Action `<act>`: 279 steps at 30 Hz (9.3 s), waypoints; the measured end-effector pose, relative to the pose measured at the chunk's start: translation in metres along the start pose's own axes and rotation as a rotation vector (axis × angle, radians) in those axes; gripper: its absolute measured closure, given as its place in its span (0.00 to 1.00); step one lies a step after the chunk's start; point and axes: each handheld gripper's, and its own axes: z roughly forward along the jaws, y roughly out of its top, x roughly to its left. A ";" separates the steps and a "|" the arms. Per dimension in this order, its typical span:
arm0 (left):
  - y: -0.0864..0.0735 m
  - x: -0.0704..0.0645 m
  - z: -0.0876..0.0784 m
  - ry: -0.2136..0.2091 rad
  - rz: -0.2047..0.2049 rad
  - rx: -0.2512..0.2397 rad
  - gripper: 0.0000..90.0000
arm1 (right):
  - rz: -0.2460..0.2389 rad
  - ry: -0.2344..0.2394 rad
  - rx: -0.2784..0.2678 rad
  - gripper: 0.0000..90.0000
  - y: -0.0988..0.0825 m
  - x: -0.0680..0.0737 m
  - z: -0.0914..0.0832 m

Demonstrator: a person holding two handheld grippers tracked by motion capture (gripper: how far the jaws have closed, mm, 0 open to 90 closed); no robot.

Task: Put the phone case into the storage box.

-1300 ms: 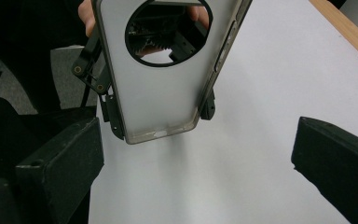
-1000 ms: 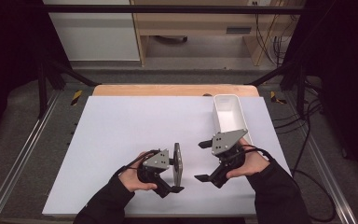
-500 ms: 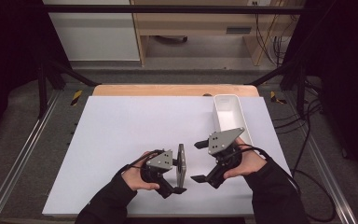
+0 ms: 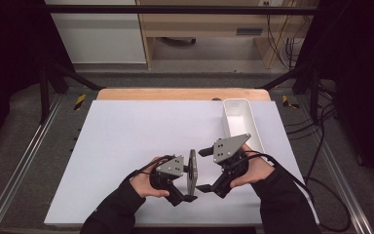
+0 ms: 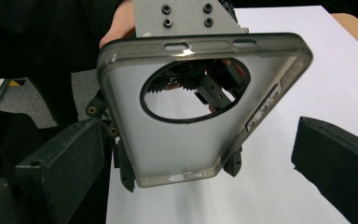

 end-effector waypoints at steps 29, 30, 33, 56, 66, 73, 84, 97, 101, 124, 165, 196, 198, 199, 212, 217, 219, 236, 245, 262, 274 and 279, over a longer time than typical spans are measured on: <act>0.002 -0.004 0.009 -0.021 0.032 0.032 0.13 | -0.031 0.063 -0.015 0.11 -0.003 -0.001 0.012; 0.002 -0.004 0.009 -0.019 0.034 0.031 0.13 | -0.032 0.063 -0.016 0.11 -0.003 -0.001 0.012; 0.002 -0.004 0.010 -0.018 0.030 0.029 0.13 | -0.026 0.067 -0.014 0.12 -0.003 -0.001 0.012; -0.001 -0.003 0.005 0.015 0.005 0.020 0.09 | -0.033 0.061 -0.007 0.13 -0.002 -0.005 0.012; -0.010 -0.001 -0.012 0.059 -0.024 0.000 0.05 | -0.025 0.012 -0.014 0.13 0.000 -0.008 0.000; -0.018 0.001 -0.029 0.132 -0.076 -0.049 0.05 | 0.002 -0.044 -0.010 0.13 0.001 -0.012 -0.008; -0.033 0.000 -0.059 0.256 -0.157 -0.125 0.05 | 0.052 -0.139 -0.037 0.13 -0.003 -0.019 -0.020; -0.060 -0.003 -0.092 0.393 -0.237 -0.231 0.04 | 0.108 -0.236 -0.084 0.13 -0.004 -0.024 -0.033; -0.071 -0.003 -0.103 0.436 -0.263 -0.253 0.04 | 0.126 -0.281 -0.109 0.13 -0.003 -0.026 -0.037; -0.110 -0.002 -0.136 0.572 -0.336 -0.276 0.03 | 0.219 -0.451 -0.149 0.13 0.006 -0.041 -0.052; -0.124 0.005 -0.140 0.595 -0.371 -0.253 0.01 | 0.406 -0.784 -0.128 0.13 0.013 -0.096 -0.083; -0.126 0.007 -0.138 0.577 -0.370 -0.238 0.01 | 0.544 -0.953 -0.075 0.13 0.002 -0.144 -0.078; -0.126 0.007 -0.137 0.575 -0.370 -0.237 0.01 | 0.557 -0.960 -0.072 0.13 0.001 -0.148 -0.078; -0.126 0.007 -0.137 0.575 -0.370 -0.236 0.01 | 0.560 -0.962 -0.074 0.13 0.000 -0.149 -0.078; -0.125 0.007 -0.136 0.568 -0.360 -0.237 0.01 | 0.620 -0.989 -0.046 0.13 -0.008 -0.171 -0.074; -0.125 0.008 -0.136 0.568 -0.360 -0.235 0.01 | 0.645 -0.991 -0.029 0.13 -0.011 -0.177 -0.068; -0.125 0.008 -0.136 0.568 -0.360 -0.234 0.01 | 0.653 -0.996 -0.027 0.13 -0.012 -0.180 -0.066; -0.126 0.009 -0.133 0.558 -0.358 -0.224 0.01 | 0.719 -1.034 0.001 0.13 -0.026 -0.203 -0.046; -0.126 0.009 -0.133 0.557 -0.358 -0.222 0.01 | 0.737 -1.043 0.022 0.13 -0.032 -0.212 -0.033; -0.127 0.010 -0.132 0.554 -0.357 -0.217 0.01 | 0.776 -1.049 0.060 0.13 -0.049 -0.226 -0.017; -0.127 0.010 -0.131 0.550 -0.356 -0.213 0.01 | 0.793 -1.055 0.071 0.13 -0.056 -0.231 -0.013; -0.127 0.010 -0.131 0.550 -0.356 -0.212 0.01 | 0.797 -1.059 0.076 0.13 -0.058 -0.232 -0.010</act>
